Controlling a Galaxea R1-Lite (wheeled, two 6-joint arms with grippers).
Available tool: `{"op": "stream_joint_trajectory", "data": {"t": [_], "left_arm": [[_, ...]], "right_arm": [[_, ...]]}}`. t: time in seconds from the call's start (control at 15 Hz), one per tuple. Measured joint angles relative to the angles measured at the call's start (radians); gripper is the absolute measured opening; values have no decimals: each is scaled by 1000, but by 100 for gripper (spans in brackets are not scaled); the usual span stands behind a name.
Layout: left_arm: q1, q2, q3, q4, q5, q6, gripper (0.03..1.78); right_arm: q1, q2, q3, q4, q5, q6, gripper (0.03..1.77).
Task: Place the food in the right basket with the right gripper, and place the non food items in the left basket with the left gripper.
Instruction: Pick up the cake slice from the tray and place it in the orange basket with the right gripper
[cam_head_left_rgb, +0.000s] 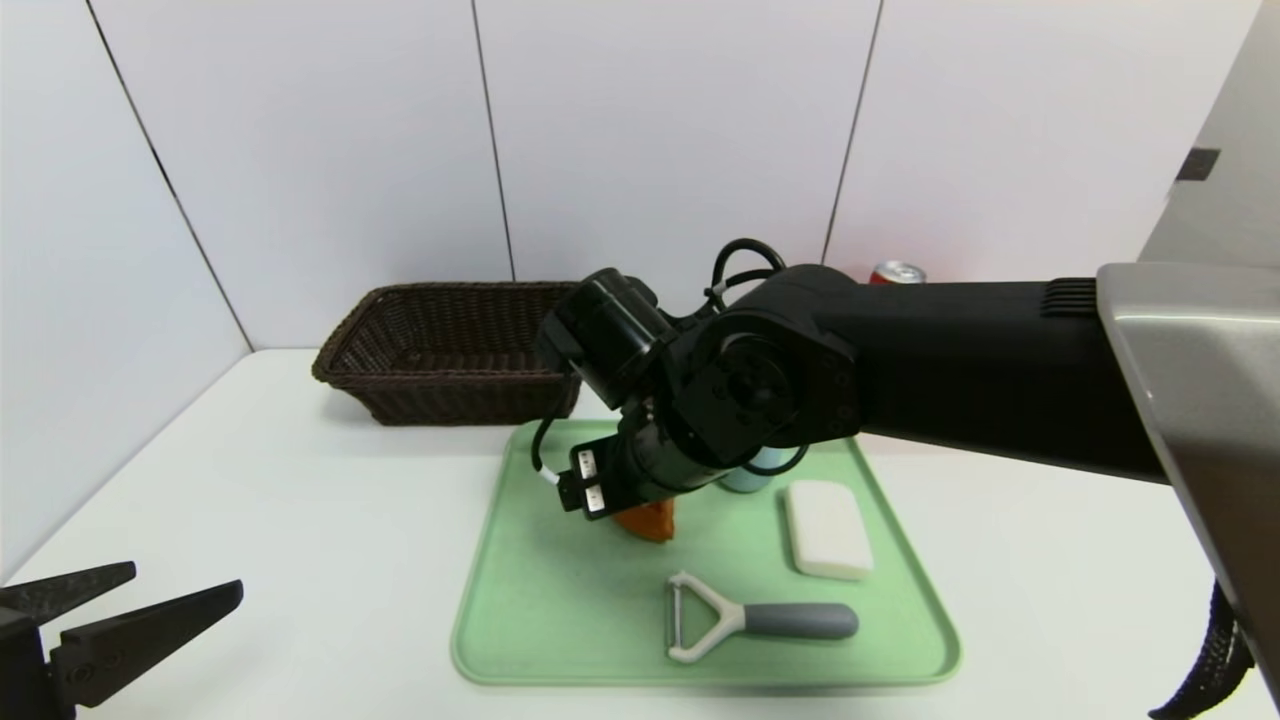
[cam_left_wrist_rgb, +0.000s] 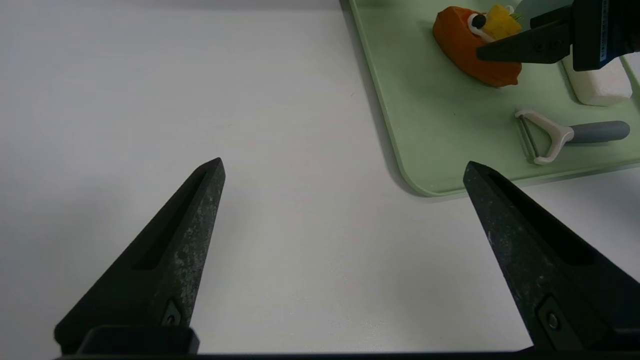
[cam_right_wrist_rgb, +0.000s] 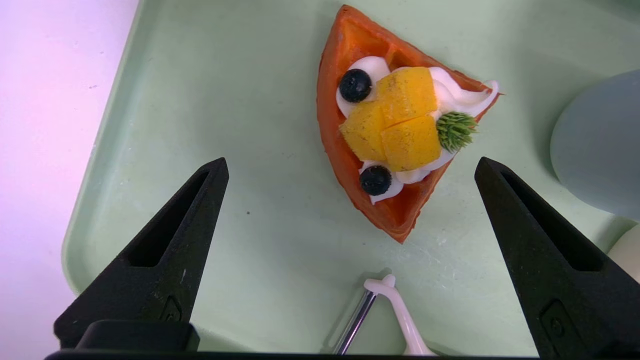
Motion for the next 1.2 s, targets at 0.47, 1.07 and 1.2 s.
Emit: {"op": "stream_joint_trajectory", "data": {"t": [0.47, 1.07, 1.2], "left_arm": [[0, -7, 6, 0, 0, -1, 169], [0, -7, 12, -1, 1, -1, 169], [0, -7, 12, -1, 1, -1, 169]], "right_arm": [[-16, 37, 3, -1, -24, 15, 170], [-35, 100, 0, -41, -25, 17, 170], [-36, 106, 0, -47, -24, 17, 170]]}}
